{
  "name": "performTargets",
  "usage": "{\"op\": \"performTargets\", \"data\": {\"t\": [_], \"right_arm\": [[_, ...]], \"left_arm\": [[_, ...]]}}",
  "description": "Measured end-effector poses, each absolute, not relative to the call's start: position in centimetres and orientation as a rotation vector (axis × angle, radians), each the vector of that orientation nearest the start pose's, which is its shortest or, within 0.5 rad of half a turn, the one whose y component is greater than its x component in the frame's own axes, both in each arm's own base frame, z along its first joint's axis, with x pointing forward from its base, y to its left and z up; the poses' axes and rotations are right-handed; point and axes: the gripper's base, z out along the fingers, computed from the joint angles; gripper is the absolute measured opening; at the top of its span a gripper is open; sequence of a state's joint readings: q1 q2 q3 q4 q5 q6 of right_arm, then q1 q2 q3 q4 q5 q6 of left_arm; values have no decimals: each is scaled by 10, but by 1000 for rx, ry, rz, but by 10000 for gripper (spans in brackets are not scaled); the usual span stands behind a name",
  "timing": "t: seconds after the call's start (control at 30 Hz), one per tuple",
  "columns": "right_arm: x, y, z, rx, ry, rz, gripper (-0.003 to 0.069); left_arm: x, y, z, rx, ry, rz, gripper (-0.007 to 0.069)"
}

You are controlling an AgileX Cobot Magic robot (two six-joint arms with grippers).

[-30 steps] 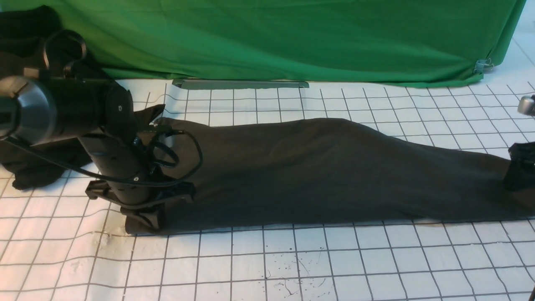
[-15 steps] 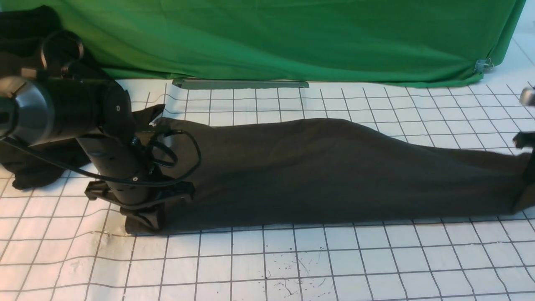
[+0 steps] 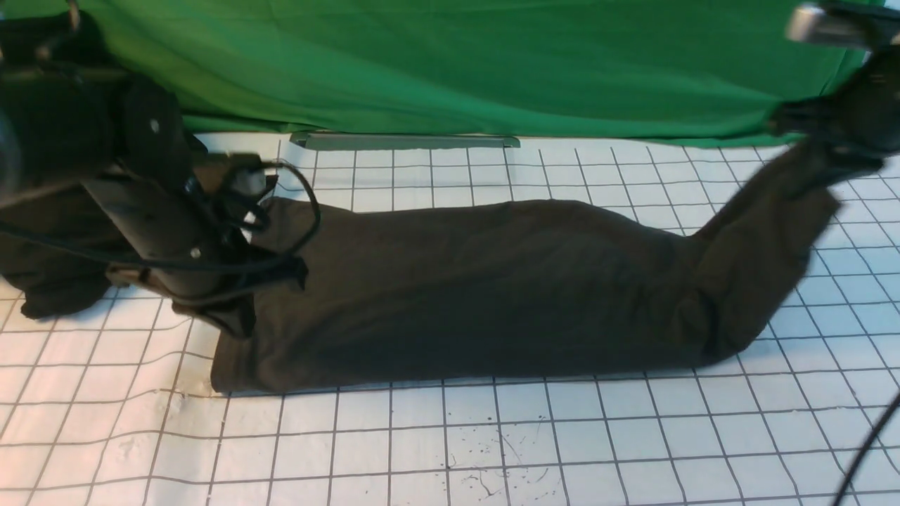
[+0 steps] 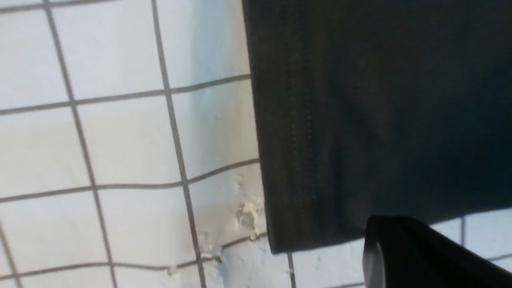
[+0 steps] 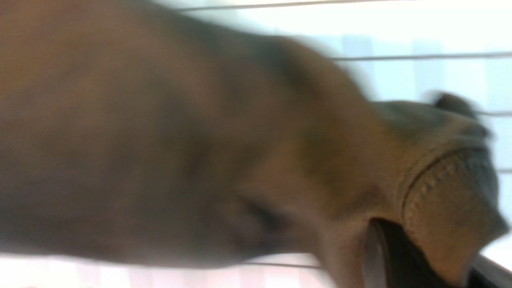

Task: Fold a long-sleeved shirt over a white checkered tablecloth.
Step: 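Fold the right end of the dark garment over onto its left end with the right gripper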

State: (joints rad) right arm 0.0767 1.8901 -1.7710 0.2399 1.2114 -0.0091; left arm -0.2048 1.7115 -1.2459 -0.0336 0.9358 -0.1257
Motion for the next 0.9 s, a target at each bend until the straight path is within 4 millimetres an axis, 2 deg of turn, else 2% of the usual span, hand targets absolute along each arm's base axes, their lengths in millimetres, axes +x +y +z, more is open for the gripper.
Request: {"op": "performTargets", "data": {"t": [0.03,0.07,0.3,0.33,0.5,0.6,0.77,0.9], "right_arm": [[399,82,310,-122,2799,431,11],[394,105,311,-167,2791,478,11],[374,211,314,-359,2726,673,11],[374,214,316,-363,2717,679,11],[373,272,325,-439,2632,772,11],[374,290,326,-443,2612,804,11],[380,325,309,-436,2590,893,11],[385,356,276,-397,2575,1008,19]], "left_arm": [[333,-69,249,78,2879,-113,-4],[331,-68,257,76,2866,-115,-4],[320,-63,292,73,2769,-139,-4],[319,-63,294,74,2765,-141,-4],[307,-56,313,59,2725,-147,-4],[303,-49,320,27,2710,-147,-4],[297,-23,333,-76,2670,-142,-4],[294,-11,334,-109,2676,-175,-4]]}}
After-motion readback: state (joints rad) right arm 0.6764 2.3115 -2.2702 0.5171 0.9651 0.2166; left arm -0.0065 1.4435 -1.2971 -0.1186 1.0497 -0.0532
